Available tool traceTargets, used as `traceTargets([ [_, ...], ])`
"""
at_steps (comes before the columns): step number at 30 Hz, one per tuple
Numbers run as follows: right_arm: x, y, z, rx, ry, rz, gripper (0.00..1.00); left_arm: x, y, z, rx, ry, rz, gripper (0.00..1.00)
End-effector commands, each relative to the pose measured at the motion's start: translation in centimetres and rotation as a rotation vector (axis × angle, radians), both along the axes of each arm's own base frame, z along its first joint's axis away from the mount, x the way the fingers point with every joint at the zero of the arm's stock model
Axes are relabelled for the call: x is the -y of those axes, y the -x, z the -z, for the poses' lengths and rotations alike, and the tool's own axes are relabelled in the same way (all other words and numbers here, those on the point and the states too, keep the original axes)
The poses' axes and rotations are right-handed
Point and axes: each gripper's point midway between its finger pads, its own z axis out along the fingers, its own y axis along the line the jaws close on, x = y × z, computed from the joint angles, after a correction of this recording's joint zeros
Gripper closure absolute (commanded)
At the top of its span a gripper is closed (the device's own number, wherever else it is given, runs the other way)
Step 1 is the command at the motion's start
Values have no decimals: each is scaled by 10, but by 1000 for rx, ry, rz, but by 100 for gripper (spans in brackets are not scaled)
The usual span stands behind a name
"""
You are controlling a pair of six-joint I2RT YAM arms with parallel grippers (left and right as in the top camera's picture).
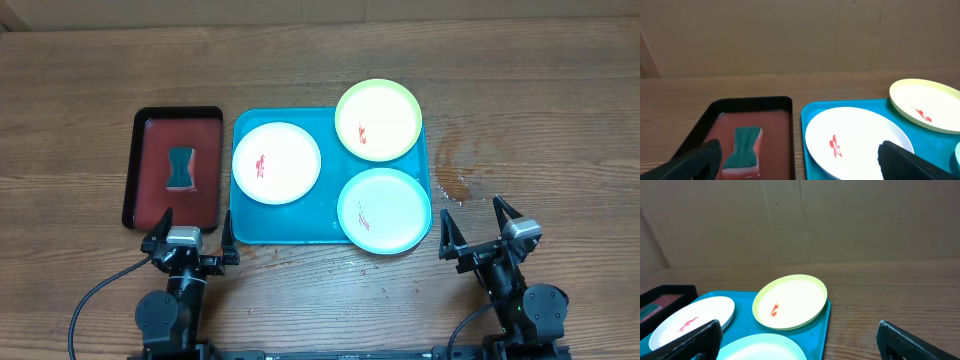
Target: Clean dirty plates on tray and stack at the side
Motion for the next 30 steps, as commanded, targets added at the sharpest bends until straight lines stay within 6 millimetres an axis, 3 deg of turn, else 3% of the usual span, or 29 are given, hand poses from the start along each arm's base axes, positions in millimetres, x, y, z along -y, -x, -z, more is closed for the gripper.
traceTargets([
  [1,0,0,1,7,2,-2,0,0,0,-3,18,-13,-1,0],
  [6,-3,1,-1,-5,-55,-21,0,8,3,-18,37,3,44,0],
  [11,-17,8,-16,4,-97,-106,0,10,7,-35,3,13,51,0],
  [19,-30,17,-43,-51,-99,-186,0,23,-2,-79,-79,28,132,0],
  [25,-29,16,-82,-129,-96,-181,0,27,-20,-115,-223,55,167,0],
  [30,-30,3,-116,-230,-99,-177,0,26,-36,-145,-366,61,175,0],
])
